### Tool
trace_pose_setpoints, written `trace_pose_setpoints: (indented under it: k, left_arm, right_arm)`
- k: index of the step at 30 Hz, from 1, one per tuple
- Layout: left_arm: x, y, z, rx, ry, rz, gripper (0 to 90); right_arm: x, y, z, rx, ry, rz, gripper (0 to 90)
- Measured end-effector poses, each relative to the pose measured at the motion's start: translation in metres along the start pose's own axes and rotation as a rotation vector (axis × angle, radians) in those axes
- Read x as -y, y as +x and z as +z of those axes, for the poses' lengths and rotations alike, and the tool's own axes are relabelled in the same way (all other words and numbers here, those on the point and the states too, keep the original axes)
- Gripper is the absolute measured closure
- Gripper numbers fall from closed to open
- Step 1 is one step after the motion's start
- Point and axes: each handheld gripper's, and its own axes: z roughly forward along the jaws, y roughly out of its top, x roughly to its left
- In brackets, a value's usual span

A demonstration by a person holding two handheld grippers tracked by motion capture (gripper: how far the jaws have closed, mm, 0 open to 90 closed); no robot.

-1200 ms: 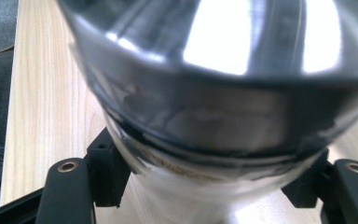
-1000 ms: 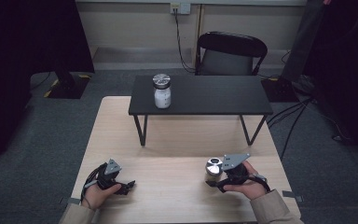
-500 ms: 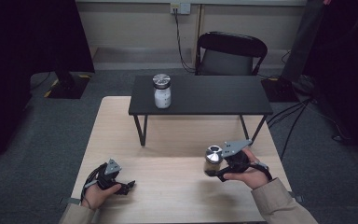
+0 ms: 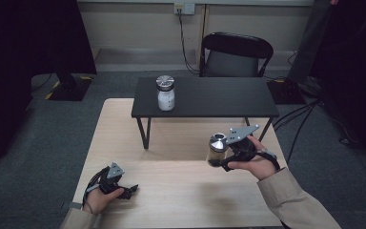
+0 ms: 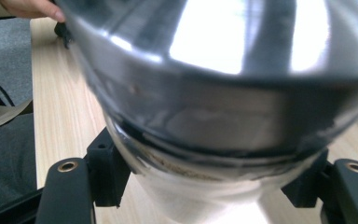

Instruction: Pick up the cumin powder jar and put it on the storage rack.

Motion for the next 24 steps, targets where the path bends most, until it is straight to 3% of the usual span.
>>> trace_pose_setpoints:
  k: [24]
  left_arm:
    - [0.000,-0.001,0.000,-0.002,0.000,-0.002,0.0]
  right_arm:
    - [-0.053,-0.016,-0.022,0.092,-0.011,0.025,31.0]
